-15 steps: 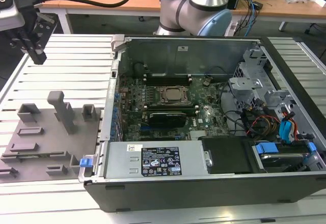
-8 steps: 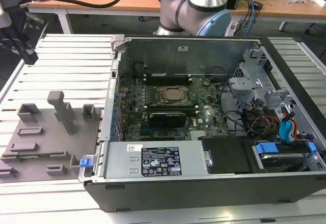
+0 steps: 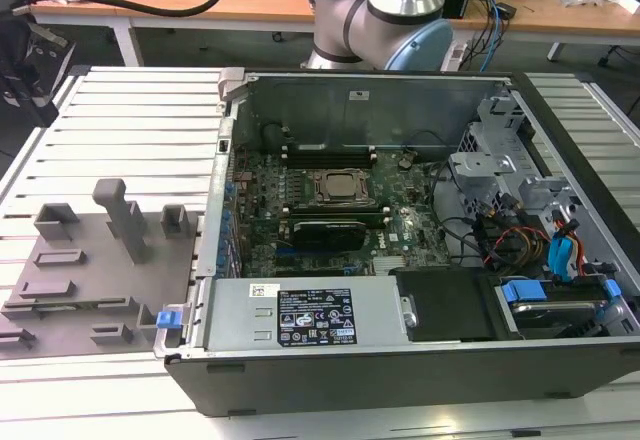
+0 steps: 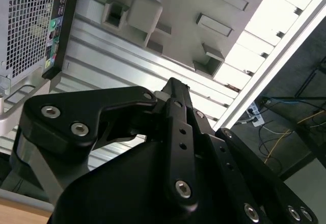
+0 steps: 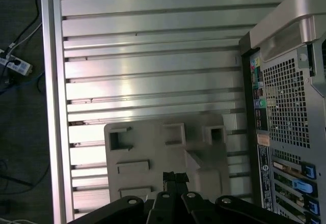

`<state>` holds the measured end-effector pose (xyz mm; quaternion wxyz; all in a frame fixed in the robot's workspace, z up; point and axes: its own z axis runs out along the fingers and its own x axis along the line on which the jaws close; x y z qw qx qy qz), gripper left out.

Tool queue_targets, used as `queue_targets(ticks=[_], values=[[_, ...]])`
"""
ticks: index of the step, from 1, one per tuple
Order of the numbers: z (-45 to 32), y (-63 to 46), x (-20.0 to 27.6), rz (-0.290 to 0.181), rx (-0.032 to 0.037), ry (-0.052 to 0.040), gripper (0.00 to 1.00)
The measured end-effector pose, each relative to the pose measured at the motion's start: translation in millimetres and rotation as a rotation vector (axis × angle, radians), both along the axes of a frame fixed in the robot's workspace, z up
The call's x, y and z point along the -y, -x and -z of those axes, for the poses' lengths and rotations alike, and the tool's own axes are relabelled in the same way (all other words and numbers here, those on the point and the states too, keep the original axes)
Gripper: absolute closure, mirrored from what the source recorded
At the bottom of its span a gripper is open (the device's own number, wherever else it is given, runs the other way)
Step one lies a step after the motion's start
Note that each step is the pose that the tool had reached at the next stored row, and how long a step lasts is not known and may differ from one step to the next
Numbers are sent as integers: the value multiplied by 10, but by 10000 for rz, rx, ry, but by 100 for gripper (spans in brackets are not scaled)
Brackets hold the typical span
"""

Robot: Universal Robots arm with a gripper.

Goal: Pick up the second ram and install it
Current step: 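Reach for the second ram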

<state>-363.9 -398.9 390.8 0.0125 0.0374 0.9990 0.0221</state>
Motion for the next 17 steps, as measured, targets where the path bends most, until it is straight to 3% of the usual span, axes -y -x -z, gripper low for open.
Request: queue_targets(ticks=[4,8,12,17], values=[[5,13,81,0,0,1,89],[7,29,228,-1,-1,1,89],[9,38,306,0,-1,1,89],[13,50,440,-1,0,1,89]])
